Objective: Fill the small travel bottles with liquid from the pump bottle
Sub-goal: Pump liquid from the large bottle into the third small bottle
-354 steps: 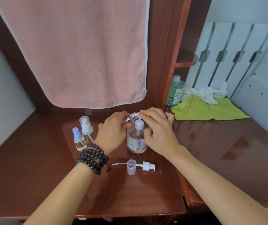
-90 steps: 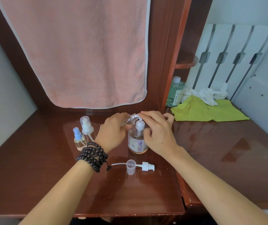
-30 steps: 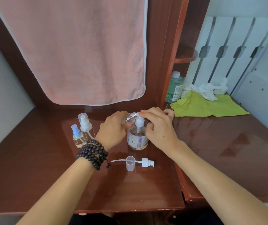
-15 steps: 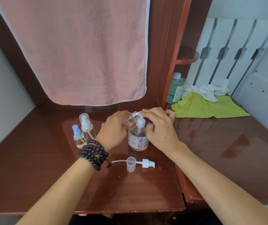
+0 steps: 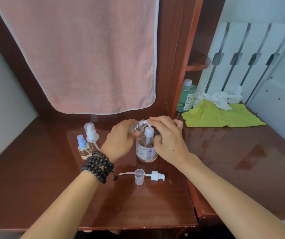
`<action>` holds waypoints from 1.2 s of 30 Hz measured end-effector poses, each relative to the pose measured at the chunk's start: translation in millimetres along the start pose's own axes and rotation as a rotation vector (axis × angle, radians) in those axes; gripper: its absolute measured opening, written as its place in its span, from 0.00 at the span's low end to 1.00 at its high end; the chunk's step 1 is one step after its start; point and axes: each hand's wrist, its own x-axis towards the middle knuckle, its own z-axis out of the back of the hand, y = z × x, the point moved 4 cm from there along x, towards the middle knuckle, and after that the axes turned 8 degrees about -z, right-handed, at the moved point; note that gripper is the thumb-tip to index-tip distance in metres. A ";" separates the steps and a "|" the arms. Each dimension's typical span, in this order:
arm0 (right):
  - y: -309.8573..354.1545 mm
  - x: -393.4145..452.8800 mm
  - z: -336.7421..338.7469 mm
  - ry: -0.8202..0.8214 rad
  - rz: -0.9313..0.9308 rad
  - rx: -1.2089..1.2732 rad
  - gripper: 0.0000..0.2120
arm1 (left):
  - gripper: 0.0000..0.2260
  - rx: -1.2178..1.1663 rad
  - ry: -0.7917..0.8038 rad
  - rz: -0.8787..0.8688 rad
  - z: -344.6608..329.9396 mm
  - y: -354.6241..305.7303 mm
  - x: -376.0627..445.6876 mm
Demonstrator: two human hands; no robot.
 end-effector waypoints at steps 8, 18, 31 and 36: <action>1.2 3.1 1.1 0.043 -0.028 0.013 0.28 | 0.15 -0.028 0.010 0.006 -3.0 -1.4 -1.8; -1.0 1.3 2.0 0.019 -0.044 0.019 0.26 | 0.11 -0.046 0.003 -0.007 0.2 -7.5 -2.4; 1.8 1.3 1.8 0.022 -0.005 0.010 0.28 | 0.09 -0.032 0.010 -0.031 8.9 -11.9 -0.8; -0.3 3.6 2.3 0.027 -0.061 0.021 0.26 | 0.09 -0.034 0.023 -0.007 0.4 -7.1 -1.0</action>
